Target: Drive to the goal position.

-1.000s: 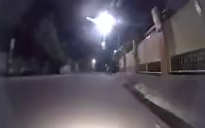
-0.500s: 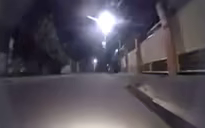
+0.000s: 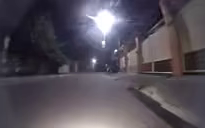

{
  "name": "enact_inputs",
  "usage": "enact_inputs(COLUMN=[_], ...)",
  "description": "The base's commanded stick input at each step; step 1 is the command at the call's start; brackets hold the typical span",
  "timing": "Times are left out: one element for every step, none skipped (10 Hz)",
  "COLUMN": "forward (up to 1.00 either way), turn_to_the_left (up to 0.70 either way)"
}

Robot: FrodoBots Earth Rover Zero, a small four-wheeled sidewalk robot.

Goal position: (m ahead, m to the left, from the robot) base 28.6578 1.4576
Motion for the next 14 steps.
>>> enact_inputs(forward=[0.70, 0.70, 0.70, 0.70, 0.70, 0.70, 0.70, 0.70, 0.70, 0.70, 0.70, 0.70, 0.70, 0.70], turn_to_the_left=[0.00, 0.00, 0.00, 0.00, -0.01, -0.10, -0.31, -0.17, -0.04, 0.00, 0.00, 0.00, -0.32, -0.33])
